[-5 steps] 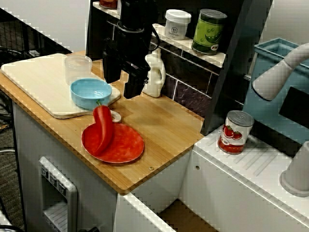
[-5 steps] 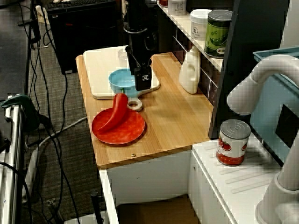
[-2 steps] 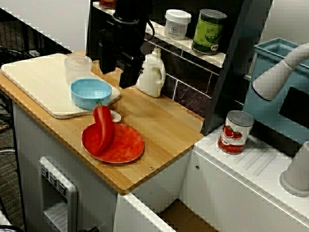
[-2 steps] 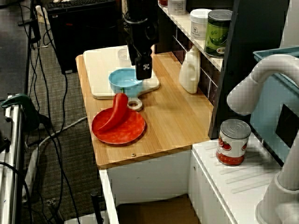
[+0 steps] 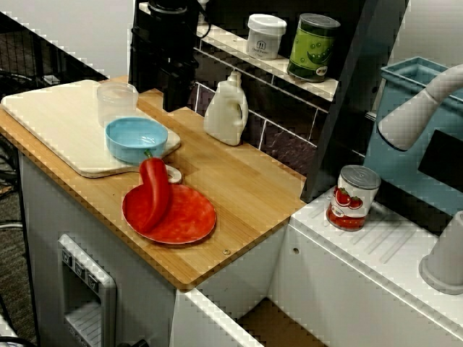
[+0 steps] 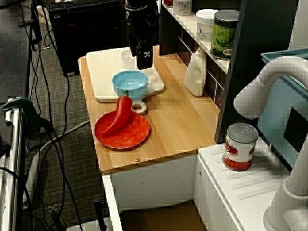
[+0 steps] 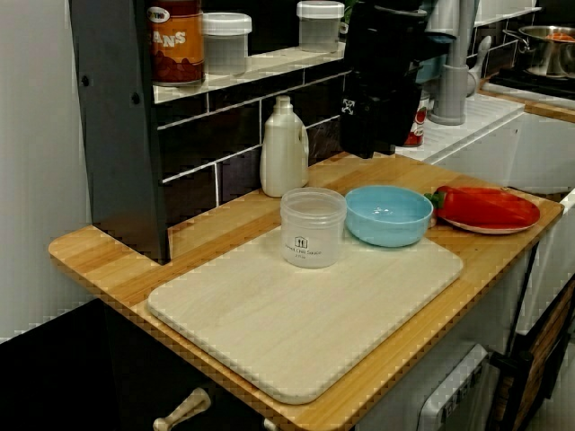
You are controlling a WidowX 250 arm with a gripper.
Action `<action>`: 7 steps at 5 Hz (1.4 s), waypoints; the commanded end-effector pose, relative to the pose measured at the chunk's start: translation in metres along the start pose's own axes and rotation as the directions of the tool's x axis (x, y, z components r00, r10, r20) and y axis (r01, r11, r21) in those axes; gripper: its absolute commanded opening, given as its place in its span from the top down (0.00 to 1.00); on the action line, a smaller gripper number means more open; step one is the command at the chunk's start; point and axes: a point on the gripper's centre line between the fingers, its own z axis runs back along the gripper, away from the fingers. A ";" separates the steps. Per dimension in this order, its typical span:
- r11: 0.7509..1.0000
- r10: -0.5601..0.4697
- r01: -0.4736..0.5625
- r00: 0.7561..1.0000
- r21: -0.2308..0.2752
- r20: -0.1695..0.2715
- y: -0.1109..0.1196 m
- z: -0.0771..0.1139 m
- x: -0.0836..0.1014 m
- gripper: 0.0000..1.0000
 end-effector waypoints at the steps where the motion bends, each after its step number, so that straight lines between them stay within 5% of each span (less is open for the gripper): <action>1: 0.999 0.005 -0.007 0.998 0.033 0.059 0.016 0.007 0.010 0.00; 7: 0.999 0.022 -0.024 0.999 0.047 0.026 0.042 -0.003 0.025 0.00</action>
